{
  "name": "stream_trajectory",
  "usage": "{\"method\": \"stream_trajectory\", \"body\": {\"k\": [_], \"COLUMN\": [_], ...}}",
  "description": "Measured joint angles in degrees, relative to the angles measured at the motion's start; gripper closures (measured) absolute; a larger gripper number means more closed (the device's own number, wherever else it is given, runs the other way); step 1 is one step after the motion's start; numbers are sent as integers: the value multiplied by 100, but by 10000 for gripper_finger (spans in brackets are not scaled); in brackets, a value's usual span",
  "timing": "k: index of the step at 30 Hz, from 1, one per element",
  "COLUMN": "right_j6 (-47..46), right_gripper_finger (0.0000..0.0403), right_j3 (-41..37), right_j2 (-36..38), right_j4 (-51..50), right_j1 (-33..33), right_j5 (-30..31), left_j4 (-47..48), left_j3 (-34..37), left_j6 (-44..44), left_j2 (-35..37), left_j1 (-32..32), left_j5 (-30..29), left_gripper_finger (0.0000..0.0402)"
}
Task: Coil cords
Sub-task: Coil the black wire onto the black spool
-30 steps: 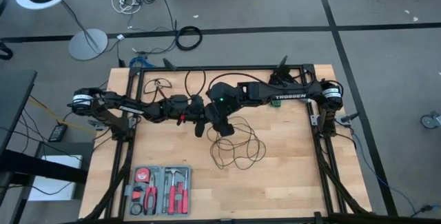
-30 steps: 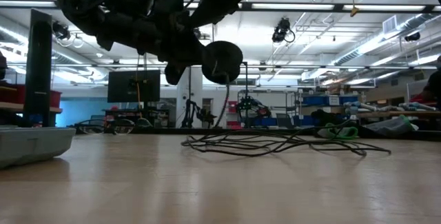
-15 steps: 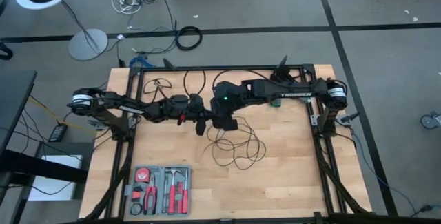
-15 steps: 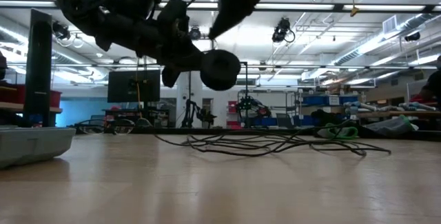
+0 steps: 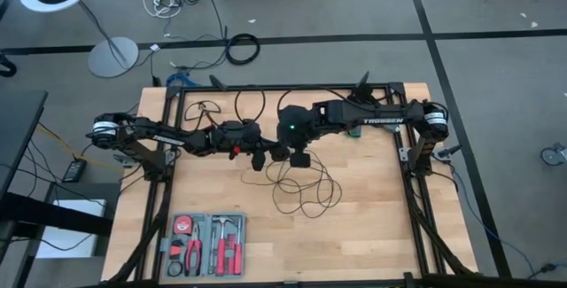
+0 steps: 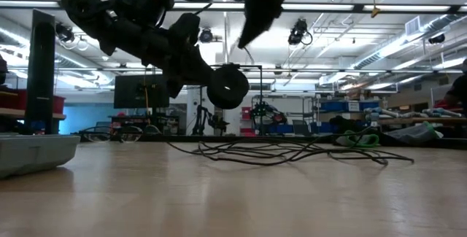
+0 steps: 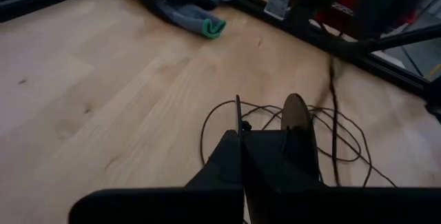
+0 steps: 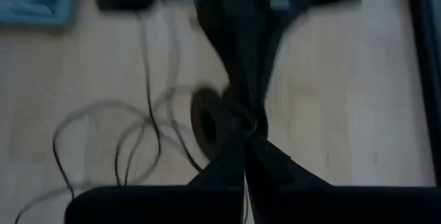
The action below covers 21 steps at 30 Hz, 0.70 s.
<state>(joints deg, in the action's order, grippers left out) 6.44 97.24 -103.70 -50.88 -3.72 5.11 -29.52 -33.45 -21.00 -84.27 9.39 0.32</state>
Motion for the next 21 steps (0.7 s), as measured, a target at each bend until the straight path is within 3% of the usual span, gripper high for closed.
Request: {"method": "stream_trajectory", "body": {"k": [4,12,21], "right_j6": [-303,-606,-805], "right_gripper_finger": [403,395,374], "right_j3": [-253,-854,-1435], "right_j2": [2,22,22], "right_j4": [-105,-140,714], "right_j1": [-20,-46,-11], "right_j5": [292,293,192], "left_j4": [-2,116,383], "left_j3": [4,2,4], "left_j6": [108,282,429], "left_j2": [77,579,951], "left_j1": [0,-2,0], "left_j5": [-11,-209,-540], "left_gripper_finger": [402,402,402]}}
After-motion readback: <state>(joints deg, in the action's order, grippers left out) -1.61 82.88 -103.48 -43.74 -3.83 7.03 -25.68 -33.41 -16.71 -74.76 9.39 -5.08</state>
